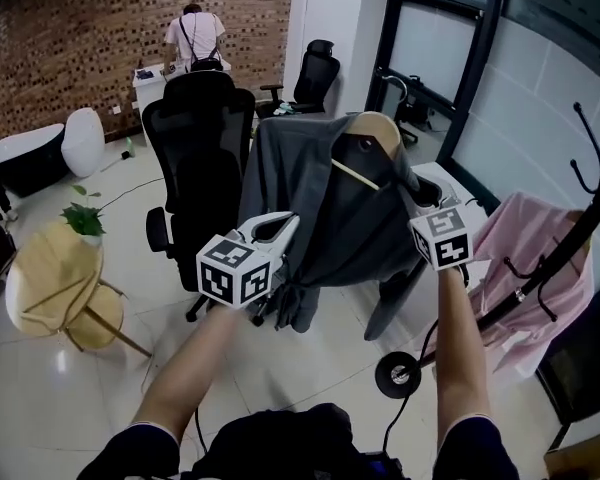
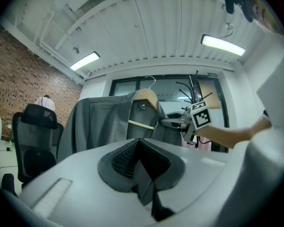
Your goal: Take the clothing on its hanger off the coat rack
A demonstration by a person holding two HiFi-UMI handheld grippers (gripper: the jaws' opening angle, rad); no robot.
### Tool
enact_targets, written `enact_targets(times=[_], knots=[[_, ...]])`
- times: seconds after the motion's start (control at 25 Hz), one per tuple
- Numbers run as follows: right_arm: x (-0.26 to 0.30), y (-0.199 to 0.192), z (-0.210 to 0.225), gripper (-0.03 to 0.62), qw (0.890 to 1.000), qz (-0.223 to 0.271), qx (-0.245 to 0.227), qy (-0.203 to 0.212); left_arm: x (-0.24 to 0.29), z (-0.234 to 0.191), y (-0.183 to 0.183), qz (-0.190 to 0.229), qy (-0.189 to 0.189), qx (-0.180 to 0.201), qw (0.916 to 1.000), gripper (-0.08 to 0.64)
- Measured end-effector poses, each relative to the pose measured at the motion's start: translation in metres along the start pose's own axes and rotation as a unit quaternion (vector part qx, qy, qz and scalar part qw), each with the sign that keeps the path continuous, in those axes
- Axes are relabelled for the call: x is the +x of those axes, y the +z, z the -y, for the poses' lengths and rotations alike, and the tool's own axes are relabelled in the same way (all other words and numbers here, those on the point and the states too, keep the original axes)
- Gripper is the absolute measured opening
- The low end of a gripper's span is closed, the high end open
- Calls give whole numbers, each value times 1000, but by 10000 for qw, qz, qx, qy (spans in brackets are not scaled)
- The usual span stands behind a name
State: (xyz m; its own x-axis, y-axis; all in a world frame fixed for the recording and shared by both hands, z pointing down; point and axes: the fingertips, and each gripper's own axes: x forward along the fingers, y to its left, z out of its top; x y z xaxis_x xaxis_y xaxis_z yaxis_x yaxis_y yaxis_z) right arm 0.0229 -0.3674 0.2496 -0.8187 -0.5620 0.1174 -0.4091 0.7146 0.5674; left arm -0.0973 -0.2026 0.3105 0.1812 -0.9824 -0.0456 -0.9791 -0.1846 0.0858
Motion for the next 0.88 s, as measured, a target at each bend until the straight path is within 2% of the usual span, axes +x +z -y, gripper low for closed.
enact_targets(times=[0.48,0.88], knots=[[149,55,-54,91,9975,379,218,559,-33,-125,-9,-35,868,-183,9961,12],[287,85,-68,91,9900,824,249,1118,6,-227,0,-80,1508,-144,9884,12]])
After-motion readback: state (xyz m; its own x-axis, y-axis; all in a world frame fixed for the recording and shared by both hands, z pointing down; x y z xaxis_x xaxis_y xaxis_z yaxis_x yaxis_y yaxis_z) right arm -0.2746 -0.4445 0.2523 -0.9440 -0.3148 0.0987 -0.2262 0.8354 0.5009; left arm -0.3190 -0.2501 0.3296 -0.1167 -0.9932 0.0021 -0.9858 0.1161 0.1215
